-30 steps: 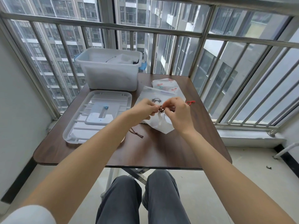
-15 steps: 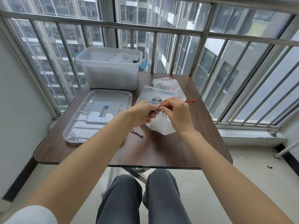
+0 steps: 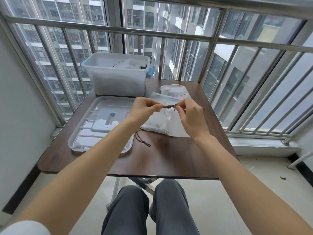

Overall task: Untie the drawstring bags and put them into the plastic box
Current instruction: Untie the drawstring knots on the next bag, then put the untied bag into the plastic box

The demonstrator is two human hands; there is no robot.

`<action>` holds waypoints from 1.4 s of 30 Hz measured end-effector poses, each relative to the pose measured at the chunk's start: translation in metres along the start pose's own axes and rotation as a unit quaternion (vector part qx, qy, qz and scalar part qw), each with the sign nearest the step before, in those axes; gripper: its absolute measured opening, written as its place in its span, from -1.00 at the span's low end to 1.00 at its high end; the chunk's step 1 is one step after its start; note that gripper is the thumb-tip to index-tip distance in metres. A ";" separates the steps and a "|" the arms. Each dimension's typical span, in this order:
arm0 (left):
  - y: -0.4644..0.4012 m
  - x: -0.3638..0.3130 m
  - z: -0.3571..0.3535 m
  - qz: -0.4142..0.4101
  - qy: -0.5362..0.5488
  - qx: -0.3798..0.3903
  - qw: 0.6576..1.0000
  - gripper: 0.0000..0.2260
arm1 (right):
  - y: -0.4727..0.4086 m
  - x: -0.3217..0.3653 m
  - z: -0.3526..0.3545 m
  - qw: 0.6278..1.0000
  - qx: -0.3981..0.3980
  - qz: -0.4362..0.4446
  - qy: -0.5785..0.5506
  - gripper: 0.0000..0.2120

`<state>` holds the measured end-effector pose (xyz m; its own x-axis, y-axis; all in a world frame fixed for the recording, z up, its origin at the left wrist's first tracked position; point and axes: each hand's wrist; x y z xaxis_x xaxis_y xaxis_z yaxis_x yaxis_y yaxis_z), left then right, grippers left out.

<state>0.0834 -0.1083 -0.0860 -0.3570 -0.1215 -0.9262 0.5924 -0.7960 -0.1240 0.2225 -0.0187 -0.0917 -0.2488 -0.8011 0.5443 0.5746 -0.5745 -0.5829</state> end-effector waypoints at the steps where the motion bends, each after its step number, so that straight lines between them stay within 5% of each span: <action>1: 0.000 0.000 0.003 -0.022 -0.030 -0.016 0.999 -0.91 | 0.000 -0.002 0.004 1.000 0.016 0.012 0.023 -0.89; 6: 0.005 -0.002 0.007 -0.108 -0.237 -0.052 0.964 -0.86 | -0.006 -0.010 0.014 0.955 0.096 0.086 0.267 -0.91; 8: 0.006 -0.001 0.005 -0.109 -0.267 -0.052 0.956 -0.85 | -0.005 -0.008 0.017 0.926 0.114 0.126 0.336 -0.70; 14: 0.010 -0.007 0.005 -0.126 -0.302 -0.047 0.944 -0.84 | -0.008 0.013 0.020 0.895 0.140 0.133 0.402 -0.69; 17: 0.012 -0.003 0.005 -0.110 -0.297 -0.039 0.948 -0.83 | -0.010 0.005 0.020 0.940 0.204 0.007 0.275 -0.87; 19: 0.013 0.002 0.007 -0.078 -0.262 -0.026 0.962 -0.83 | -0.012 0.000 0.022 0.974 0.166 -0.098 0.115 -0.91; 23: 0.012 0.008 0.005 -0.048 -0.170 0.002 0.984 -0.81 | -0.016 0.005 0.015 0.926 0.205 -0.274 -0.158 -0.58; 25: 0.012 0.003 0.004 -0.035 -0.108 0.009 0.994 -0.81 | -0.013 0.016 0.010 0.922 0.284 -0.244 -0.102 -0.33; 27: 0.011 -0.001 0.002 -0.018 -0.048 0.015 0.999 -0.81 | -0.012 0.020 0.003 0.929 0.312 -0.197 -0.034 -0.36; 30: 0.009 -0.006 0.006 -0.015 0.006 0.007 1.000 -0.80 | -0.018 0.024 0.000 0.951 0.227 -0.201 -0.067 -0.78; 33: 0.006 -0.007 0.012 0.000 0.063 -0.048 0.997 -0.80 | -0.032 0.028 0.006 0.952 0.099 -0.251 -0.144 -0.89; 37: 0.001 -0.014 0.020 0.100 0.144 -0.093 0.980 -0.67 | -0.055 0.041 0.017 0.865 0.002 -0.333 -0.374 -0.87; 42: 0.001 -0.010 0.028 0.299 0.233 0.113 0.919 -0.36 | -0.080 0.058 0.016 0.687 -0.042 -0.377 -0.620 -0.91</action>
<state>0.0668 -0.1244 -0.0665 0.3619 -0.3513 -0.8635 0.3986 -0.7790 0.4840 0.1745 -0.0166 -0.0040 0.4343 0.4583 0.7754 0.5862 -0.7974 0.1430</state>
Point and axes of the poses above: each hand's wrist, its own y-axis away from the middle knuckle, its own z-axis out of the back of the hand, x = y × z, and after that the axes turned 6 degrees about -y, right-handed
